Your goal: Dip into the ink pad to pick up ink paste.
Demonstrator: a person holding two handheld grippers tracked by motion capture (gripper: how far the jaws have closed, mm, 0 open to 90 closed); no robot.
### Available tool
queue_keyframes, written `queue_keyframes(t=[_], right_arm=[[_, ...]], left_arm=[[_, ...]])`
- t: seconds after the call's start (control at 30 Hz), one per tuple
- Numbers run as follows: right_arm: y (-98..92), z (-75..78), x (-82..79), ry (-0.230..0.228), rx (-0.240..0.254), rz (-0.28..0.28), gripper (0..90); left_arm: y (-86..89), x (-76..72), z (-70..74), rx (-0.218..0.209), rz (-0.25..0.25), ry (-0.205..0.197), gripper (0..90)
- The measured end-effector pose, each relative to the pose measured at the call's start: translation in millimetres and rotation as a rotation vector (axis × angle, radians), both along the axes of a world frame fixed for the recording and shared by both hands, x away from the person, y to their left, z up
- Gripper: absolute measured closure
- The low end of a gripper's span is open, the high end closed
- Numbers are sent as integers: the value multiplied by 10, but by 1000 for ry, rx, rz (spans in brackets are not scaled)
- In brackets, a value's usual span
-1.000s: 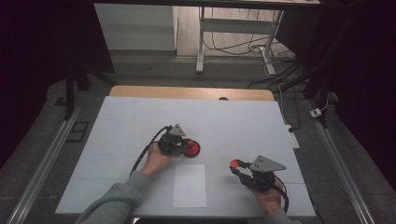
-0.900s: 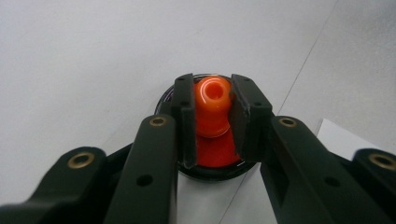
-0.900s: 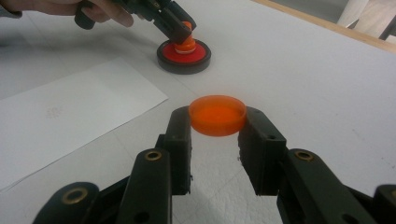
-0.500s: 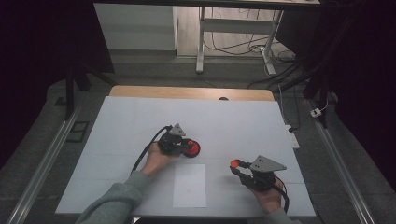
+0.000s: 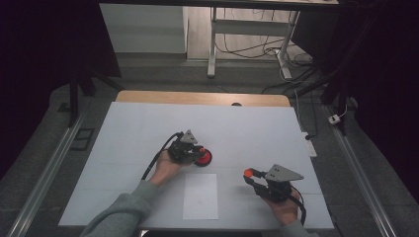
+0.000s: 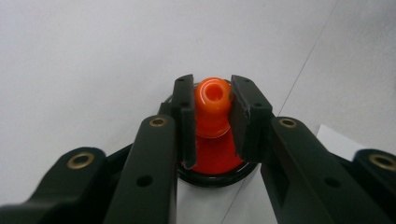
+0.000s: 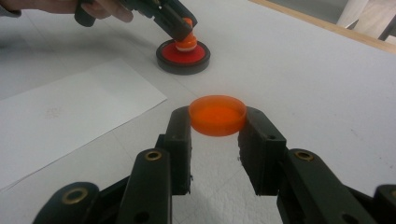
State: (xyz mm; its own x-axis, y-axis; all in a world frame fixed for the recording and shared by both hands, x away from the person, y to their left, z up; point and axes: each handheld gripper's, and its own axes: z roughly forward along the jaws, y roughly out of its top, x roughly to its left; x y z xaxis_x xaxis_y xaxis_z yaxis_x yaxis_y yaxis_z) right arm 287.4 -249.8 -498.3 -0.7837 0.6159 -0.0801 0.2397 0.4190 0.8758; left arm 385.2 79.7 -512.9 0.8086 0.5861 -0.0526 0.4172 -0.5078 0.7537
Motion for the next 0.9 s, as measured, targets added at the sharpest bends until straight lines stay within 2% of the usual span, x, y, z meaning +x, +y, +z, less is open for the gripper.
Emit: queue_keyframes(t=[0.3, 0.6, 0.9], right_arm=[[-3, 5, -1, -2, 0, 1, 643], [2, -1, 10, 1, -6, 2, 643], [1, -1, 17, 0, -8, 2, 643]], left_arm=[[62, -47, 145, -48, -5, -18, 728], [161, -71, 230, -85, 2, -16, 727], [250, -173, 381, -123, -22, -15, 727]])
